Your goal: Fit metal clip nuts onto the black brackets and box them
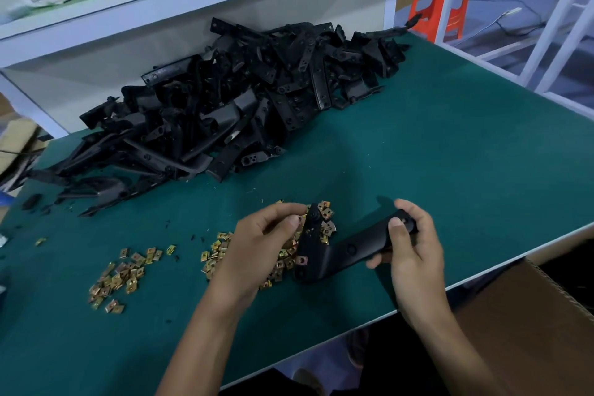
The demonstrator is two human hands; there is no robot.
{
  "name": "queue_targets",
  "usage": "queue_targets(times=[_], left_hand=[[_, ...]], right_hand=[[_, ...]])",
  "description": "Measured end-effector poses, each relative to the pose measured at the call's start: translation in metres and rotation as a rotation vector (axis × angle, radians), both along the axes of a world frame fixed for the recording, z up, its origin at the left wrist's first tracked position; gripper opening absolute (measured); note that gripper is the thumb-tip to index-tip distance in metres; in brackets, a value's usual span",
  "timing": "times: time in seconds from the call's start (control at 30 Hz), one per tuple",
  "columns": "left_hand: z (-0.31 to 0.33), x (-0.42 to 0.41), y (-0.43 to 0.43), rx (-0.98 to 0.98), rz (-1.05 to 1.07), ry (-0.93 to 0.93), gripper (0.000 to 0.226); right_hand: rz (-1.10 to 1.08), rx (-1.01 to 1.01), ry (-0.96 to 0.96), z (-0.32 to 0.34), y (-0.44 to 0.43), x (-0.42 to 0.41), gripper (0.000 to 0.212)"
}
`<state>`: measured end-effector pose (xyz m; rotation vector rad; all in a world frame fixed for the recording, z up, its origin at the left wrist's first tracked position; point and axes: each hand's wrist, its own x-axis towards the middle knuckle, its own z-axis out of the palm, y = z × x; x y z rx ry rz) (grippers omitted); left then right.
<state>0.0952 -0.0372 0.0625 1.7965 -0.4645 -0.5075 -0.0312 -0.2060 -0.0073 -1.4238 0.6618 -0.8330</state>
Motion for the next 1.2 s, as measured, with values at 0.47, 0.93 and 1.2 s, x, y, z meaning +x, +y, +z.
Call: queue_targets(times=[0.47, 0.93, 1.2], left_hand=[[-0.004, -0.003, -0.002, -0.091, 0.049, 0.206, 0.024], [-0.003, -0.008, 0.003, -0.087, 0.026, 0.231, 0.023], [-0.008, -0.023, 0.002, 0.381, 0.096, -0.401, 0.040]], right_hand=[[0.012, 0.017, 0.012, 0.007, 0.002, -0.001, 0.025], [0.017, 0.008, 0.029, 0.005, 0.001, -0.001, 0.024], [-0.026, -0.101, 0.072, 0.004, 0.009, -0.002, 0.021]])
